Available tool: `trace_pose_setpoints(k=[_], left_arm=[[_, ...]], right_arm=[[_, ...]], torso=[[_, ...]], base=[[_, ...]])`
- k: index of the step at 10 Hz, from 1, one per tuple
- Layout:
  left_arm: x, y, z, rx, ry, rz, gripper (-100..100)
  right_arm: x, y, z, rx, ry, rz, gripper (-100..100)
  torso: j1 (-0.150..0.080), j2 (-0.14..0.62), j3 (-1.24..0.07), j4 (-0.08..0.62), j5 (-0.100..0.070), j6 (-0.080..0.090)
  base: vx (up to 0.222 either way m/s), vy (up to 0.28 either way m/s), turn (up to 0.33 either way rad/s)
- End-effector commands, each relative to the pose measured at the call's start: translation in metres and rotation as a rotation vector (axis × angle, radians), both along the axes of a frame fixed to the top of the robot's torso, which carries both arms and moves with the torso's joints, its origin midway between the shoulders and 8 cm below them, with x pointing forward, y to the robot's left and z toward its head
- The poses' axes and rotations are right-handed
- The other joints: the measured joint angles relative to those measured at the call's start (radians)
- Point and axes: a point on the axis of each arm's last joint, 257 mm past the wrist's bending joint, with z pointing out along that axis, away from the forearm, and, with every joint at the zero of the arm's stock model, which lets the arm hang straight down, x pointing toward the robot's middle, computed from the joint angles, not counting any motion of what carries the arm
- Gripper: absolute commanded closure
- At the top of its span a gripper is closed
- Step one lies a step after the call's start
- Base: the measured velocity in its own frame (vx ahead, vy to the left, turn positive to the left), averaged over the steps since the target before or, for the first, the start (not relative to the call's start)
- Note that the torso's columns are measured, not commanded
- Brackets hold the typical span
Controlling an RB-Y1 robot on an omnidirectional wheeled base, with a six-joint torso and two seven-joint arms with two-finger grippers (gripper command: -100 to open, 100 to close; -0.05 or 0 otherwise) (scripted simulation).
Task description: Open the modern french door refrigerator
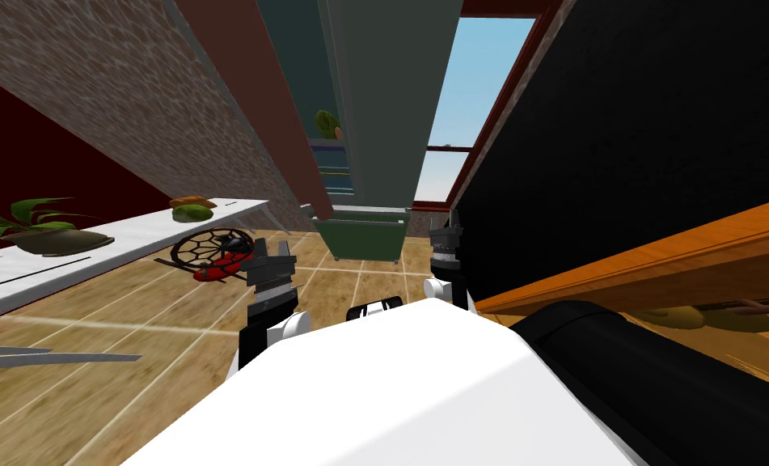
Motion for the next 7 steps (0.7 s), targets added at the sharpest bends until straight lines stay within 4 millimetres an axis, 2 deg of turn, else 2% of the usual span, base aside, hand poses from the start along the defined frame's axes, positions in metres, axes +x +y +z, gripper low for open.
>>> trace_pose_setpoints(k=[1, 2, 4, 7], left_arm=[[0.0, 0.0, 0.0, 0.0, 0.0, 0.0, 0], [0.002, -0.004, -0.003, 0.025, 0.007, -0.02, -100], [0.006, -0.012, -0.01, 0.055, 0.016, -0.048, -100], [0.014, -0.023, -0.026, 0.079, 0.028, -0.09, -100]], right_arm=[[0.0, 0.0, 0.0, 0.0, 0.0, 0.0, 0], [0.0, 0.0, 0.0, 0.0, 0.0, 0.0, 0], [0.0, 0.0, 0.0, 0.0, 0.001, 0.0, 0], [0.0, 0.0, 0.0, 0.0, 0.001, 0.0, 0]], torso=[[0.0, 0.074, -0.148, 0.074, 0.0, 0.0], [0.0, 0.148, -0.295, 0.148, 0.0, 0.0], [0.0, 0.189, -0.385, 0.19, 0.0, 0.0], [-0.001, 0.193, -0.39, 0.194, 0.0, 0.0]], base=[[0.0, 0.0, 0.0], [0.022, -0.004, 0.014], [0.04, -0.013, 0.019], [0.074, -0.028, 0.031]])
